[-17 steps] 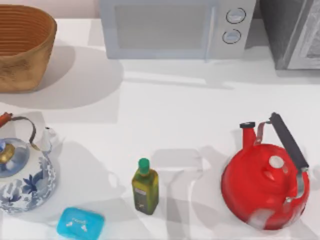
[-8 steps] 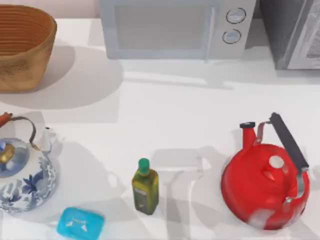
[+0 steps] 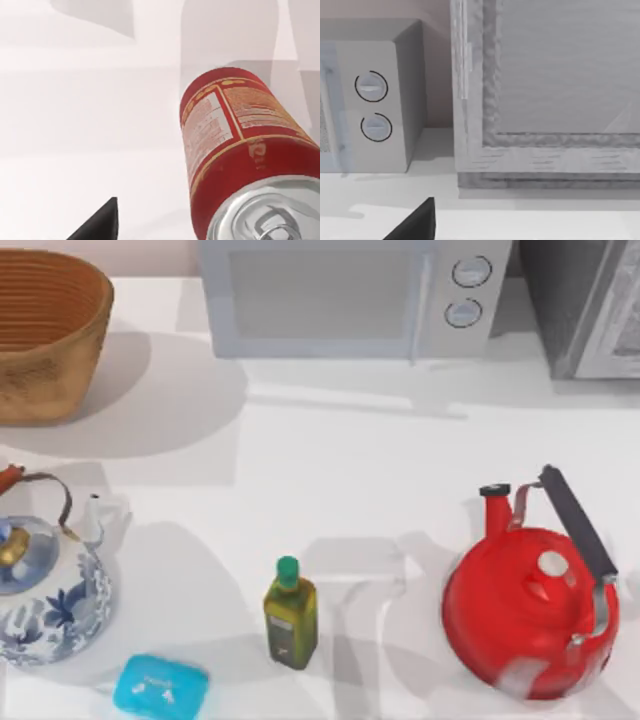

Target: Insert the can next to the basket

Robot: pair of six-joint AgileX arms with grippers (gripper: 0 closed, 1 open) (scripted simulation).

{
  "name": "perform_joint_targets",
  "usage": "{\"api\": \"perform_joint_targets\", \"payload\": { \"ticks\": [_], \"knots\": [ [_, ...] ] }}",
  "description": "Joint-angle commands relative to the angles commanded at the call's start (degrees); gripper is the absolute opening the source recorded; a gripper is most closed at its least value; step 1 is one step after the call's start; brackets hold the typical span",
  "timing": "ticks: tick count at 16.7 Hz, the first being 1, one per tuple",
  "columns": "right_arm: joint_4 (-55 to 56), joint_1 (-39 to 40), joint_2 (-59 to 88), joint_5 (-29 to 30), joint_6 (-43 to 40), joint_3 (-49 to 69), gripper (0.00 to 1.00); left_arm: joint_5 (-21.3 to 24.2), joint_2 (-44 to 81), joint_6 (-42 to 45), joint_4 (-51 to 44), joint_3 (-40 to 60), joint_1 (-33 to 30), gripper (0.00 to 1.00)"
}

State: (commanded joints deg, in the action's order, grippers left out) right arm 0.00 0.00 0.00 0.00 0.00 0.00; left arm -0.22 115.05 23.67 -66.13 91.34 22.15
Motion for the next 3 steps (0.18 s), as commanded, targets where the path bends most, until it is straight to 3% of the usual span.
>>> {"api": "perform_joint_targets", "payload": {
  "ticks": [3],
  "knots": [
    [0.00, 0.00, 0.00, 0.00, 0.00, 0.00, 1.00, 0.02, -0.73, -0.01, -2.99, 2.44, -0.08, 1.00]
  ]
}}
